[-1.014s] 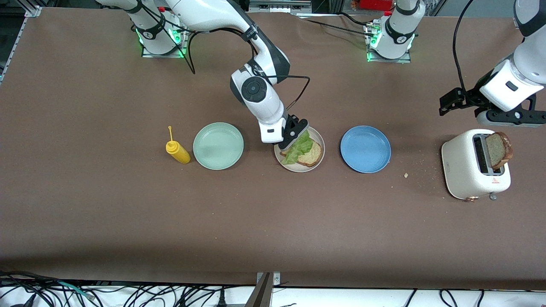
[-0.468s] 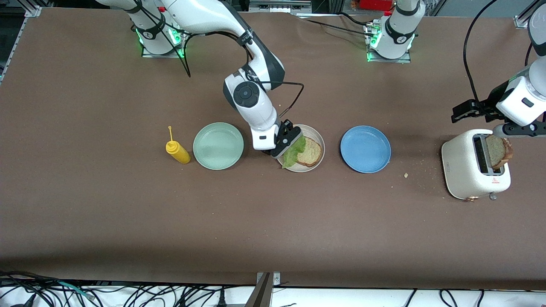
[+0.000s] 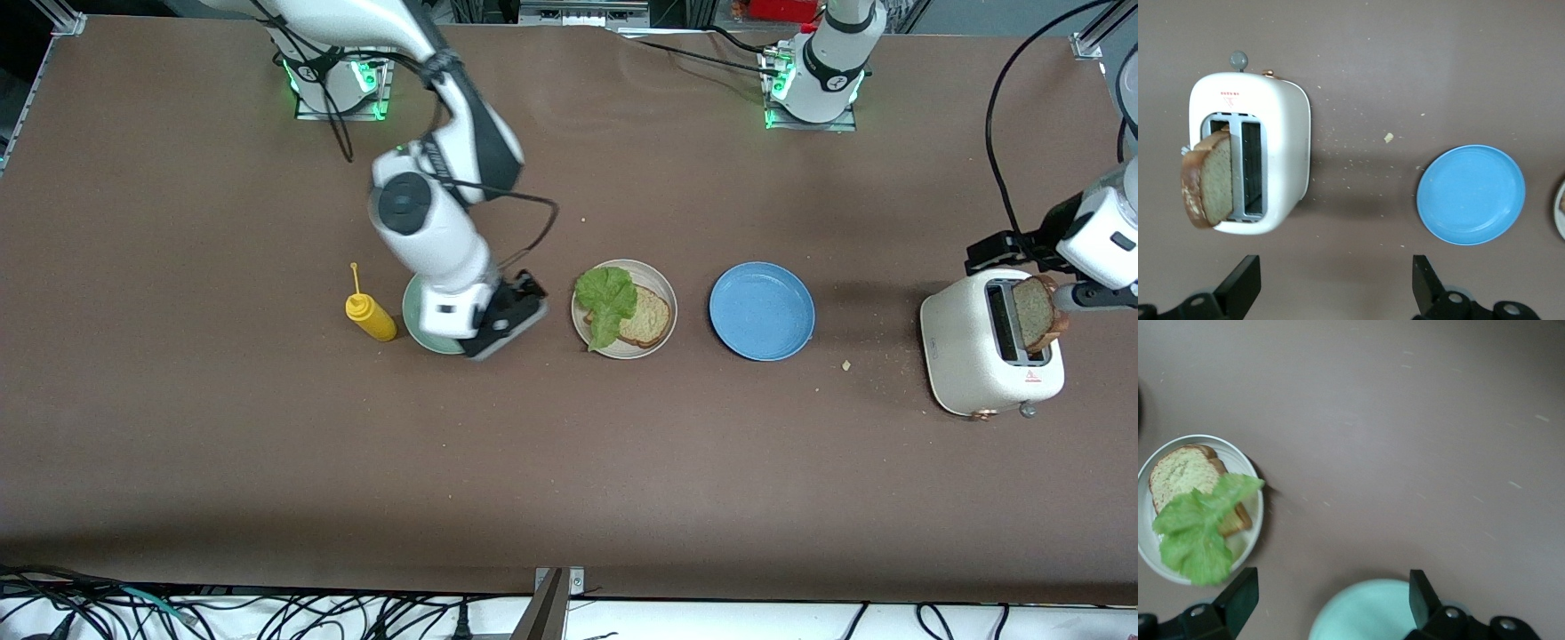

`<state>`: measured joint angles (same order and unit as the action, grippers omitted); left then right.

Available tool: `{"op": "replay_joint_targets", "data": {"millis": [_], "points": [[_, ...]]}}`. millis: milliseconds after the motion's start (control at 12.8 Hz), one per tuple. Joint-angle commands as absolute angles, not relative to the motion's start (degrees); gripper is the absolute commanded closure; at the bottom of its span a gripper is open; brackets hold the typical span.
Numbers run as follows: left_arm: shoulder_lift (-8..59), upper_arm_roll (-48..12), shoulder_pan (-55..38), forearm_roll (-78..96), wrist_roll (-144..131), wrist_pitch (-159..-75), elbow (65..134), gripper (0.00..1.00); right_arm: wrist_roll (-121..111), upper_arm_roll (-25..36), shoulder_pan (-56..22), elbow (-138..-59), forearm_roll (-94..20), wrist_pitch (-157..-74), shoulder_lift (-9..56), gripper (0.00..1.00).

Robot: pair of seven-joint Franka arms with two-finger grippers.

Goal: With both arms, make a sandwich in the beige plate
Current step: 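Withdraw the right gripper while the left gripper grasps the toaster bread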

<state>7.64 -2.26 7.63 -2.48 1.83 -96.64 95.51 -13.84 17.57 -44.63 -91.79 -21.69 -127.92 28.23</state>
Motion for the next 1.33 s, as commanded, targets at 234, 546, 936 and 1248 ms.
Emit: {"op": "replay_joint_targets", "data": {"millis": [234, 546, 936, 1248], "points": [[17.7, -2.5, 15.3, -3.6, 12.9, -99.1, 88.2, 0.00, -9.8, 11.1, -25.9, -96.7, -15.1, -108.8, 10.3, 0.00], [20.6, -2.5, 19.0, -4.0, 16.6, -103.8, 89.3, 0.00, -2.1, -1.3, -12.2, -96.4, -7.1, -102.1, 2.7, 0.00], [21.2, -2.5, 19.8, -8.4, 16.6, -104.4, 92.7, 0.00, -1.3, -4.9, -7.2, -95.3, 0.3, -92.5, -0.9, 0.00], [21.3, -2.5, 20.7, -9.1, 16.7, -104.4, 94.5, 0.55, 0.7, -4.5, -7.0, -91.8, -0.3, -88.1, 2.0, 0.00]]}}
